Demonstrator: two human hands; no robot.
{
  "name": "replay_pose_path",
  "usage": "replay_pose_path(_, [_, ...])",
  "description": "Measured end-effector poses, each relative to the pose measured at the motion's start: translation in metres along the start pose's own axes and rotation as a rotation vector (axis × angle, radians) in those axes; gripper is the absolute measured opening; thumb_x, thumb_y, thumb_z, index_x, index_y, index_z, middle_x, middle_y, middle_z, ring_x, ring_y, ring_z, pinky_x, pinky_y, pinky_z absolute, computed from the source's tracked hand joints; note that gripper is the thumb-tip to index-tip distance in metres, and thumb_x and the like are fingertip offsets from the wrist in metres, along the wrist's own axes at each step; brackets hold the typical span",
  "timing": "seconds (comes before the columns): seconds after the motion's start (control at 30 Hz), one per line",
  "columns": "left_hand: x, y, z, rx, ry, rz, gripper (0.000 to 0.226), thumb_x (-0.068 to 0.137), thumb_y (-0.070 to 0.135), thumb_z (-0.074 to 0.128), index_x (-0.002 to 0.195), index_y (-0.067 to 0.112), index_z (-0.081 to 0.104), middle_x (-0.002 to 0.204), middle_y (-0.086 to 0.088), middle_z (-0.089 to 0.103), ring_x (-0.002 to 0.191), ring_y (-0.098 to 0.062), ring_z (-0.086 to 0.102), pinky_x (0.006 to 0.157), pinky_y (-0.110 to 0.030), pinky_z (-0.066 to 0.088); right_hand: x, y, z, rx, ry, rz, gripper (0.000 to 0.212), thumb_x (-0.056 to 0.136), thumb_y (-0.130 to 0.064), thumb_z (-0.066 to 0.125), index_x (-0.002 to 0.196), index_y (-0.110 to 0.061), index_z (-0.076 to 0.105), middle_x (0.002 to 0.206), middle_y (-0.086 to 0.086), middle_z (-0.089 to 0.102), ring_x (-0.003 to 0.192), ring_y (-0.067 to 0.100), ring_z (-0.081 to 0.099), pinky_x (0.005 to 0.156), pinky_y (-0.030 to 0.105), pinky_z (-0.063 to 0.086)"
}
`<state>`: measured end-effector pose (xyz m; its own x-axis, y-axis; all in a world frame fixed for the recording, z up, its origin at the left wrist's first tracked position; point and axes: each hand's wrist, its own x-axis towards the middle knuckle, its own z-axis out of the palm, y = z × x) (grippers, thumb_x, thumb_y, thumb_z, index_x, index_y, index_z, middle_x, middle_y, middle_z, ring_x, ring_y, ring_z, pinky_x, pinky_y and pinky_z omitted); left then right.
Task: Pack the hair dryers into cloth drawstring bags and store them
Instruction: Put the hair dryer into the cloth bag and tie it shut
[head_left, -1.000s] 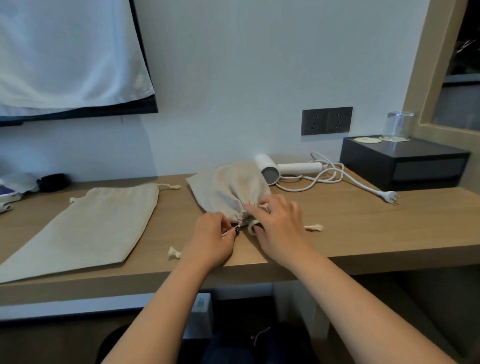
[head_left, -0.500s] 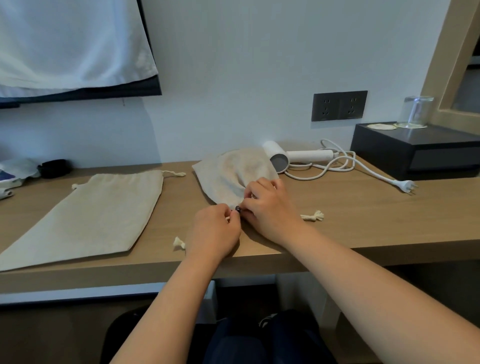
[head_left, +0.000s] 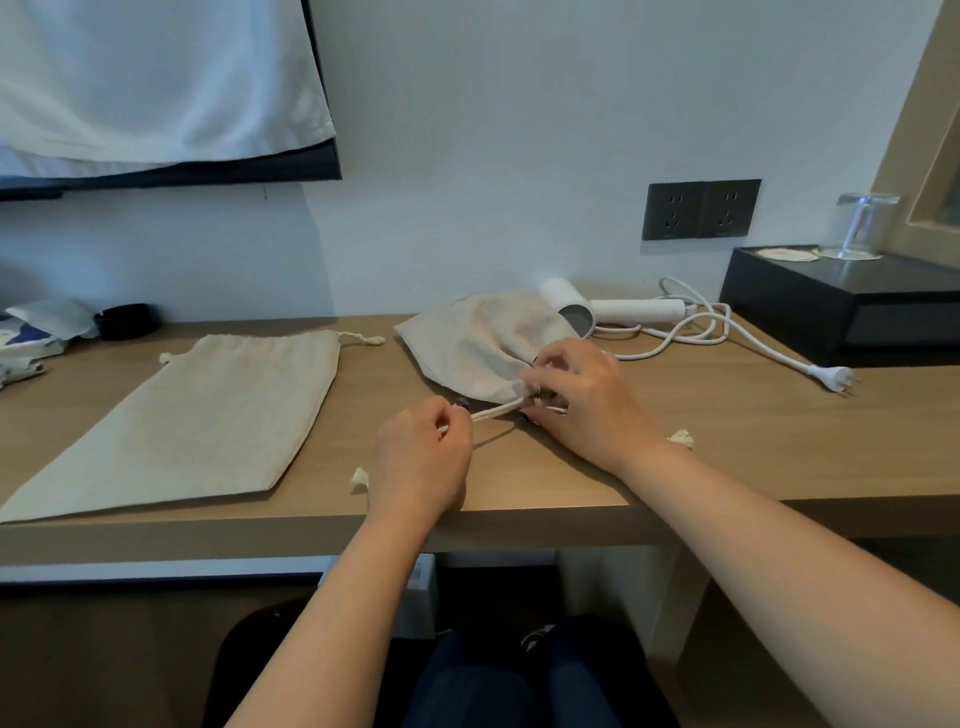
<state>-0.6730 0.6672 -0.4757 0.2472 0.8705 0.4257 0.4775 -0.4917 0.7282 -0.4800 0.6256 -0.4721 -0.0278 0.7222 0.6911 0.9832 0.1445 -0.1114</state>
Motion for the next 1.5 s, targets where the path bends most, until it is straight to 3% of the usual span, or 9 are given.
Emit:
replay_pose_path(0.17, [0.0,0.008,0.017,0.44,-0.004,0.352,0.036,0.09,0.03,0.052,0.124,0.016,0.055,0.12,-0.003,0.057,0.108,-0.024,0.054,0.083,-0.039,0.047,-0.015,-0.001,-0.014,-0.057,-0.061,0.359,0.042,0.078,-0.028,0.077,0.112,-0.011,0.057,0.113,0.009,0.049,0.104,0.03,0.049,0.084,0.04,0.047])
replay_pose_path(0.3, [0.011,0.017,0.038,0.512,-0.045,0.578,0.056,0.076,0.027,0.065,0.13,0.017,0.055,0.136,-0.015,0.051,0.123,-0.035,0.049,0.091,-0.048,0.045,-0.022,-0.009,-0.017,0.037,-0.059,0.477,0.021,0.09,-0.015,0.063,0.108,-0.007,0.057,0.111,0.01,0.053,0.098,0.03,0.055,0.077,0.035,0.044])
replay_pose_path(0.53, [0.032,0.039,0.074,0.464,-0.26,0.571,0.056,0.087,0.024,0.056,0.141,0.034,0.047,0.158,-0.007,0.022,0.145,-0.027,0.013,0.112,-0.047,0.015,-0.03,-0.014,-0.028,0.075,-0.077,0.646,0.025,0.094,-0.011,0.046,0.114,-0.013,0.059,0.105,0.009,0.063,0.101,0.027,0.056,0.085,0.039,0.047])
replay_pose_path(0.7, [0.035,0.038,0.072,0.414,-0.32,0.632,0.052,0.093,0.022,0.055,0.138,0.045,0.045,0.161,0.001,0.011,0.147,-0.021,0.003,0.115,-0.049,0.007,-0.035,-0.005,-0.047,0.581,0.116,0.914,0.026,0.099,-0.012,0.036,0.106,-0.026,0.056,0.084,0.008,0.065,0.06,0.013,0.062,0.05,0.028,0.05])
replay_pose_path(0.87, [0.036,0.036,0.073,0.379,-0.311,0.641,0.025,0.092,0.026,0.06,0.113,0.038,0.065,0.16,0.001,0.017,0.147,-0.025,0.006,0.113,-0.048,0.007,-0.049,0.002,-0.059,0.418,0.008,0.8,0.033,0.092,-0.032,0.033,0.089,-0.026,0.066,0.075,-0.002,0.061,0.079,0.021,0.058,0.07,0.038,0.048])
replay_pose_path(1.03, [0.039,0.034,0.075,0.428,-0.276,0.694,0.018,0.09,0.028,0.064,0.106,0.033,0.071,0.155,0.0,0.03,0.143,-0.027,0.017,0.106,-0.043,0.009,-0.059,-0.011,-0.061,-0.037,-0.232,0.665,0.047,0.098,-0.05,0.034,0.068,-0.024,0.059,0.064,-0.003,0.058,0.063,0.018,0.057,0.057,0.033,0.046])
replay_pose_path(1.2, [0.05,0.03,0.064,0.518,-0.28,0.827,0.016,0.087,0.034,0.067,0.101,0.035,0.074,0.14,-0.006,0.053,0.134,-0.037,0.038,0.098,-0.046,0.016,-0.069,-0.027,-0.061,0.052,-0.122,0.589,0.049,0.101,-0.037,0.041,0.054,-0.023,0.049,0.05,-0.006,0.046,0.047,0.008,0.042,0.047,0.023,0.024])
replay_pose_path(1.37, [0.052,0.028,0.06,0.521,-0.267,0.879,0.015,0.086,0.037,0.065,0.097,0.034,0.075,0.129,-0.008,0.061,0.125,-0.039,0.05,0.094,-0.059,0.03,-0.075,-0.029,-0.063,0.251,-0.073,0.597,0.047,0.097,-0.03,0.051,0.055,-0.01,0.059,0.048,0.001,0.052,0.049,0.021,0.05,0.049,0.035,0.042])
replay_pose_path(1.5, [0.047,0.027,0.057,0.479,-0.262,0.862,0.031,0.086,0.046,0.048,0.094,0.034,0.075,0.124,-0.005,0.064,0.121,-0.036,0.054,0.092,-0.059,0.037,-0.078,-0.038,-0.07,0.446,-0.001,0.668,0.049,0.094,-0.021,0.054,0.046,-0.016,0.051,0.04,-0.008,0.042,0.041,0.006,0.039,0.045,0.019,0.032])
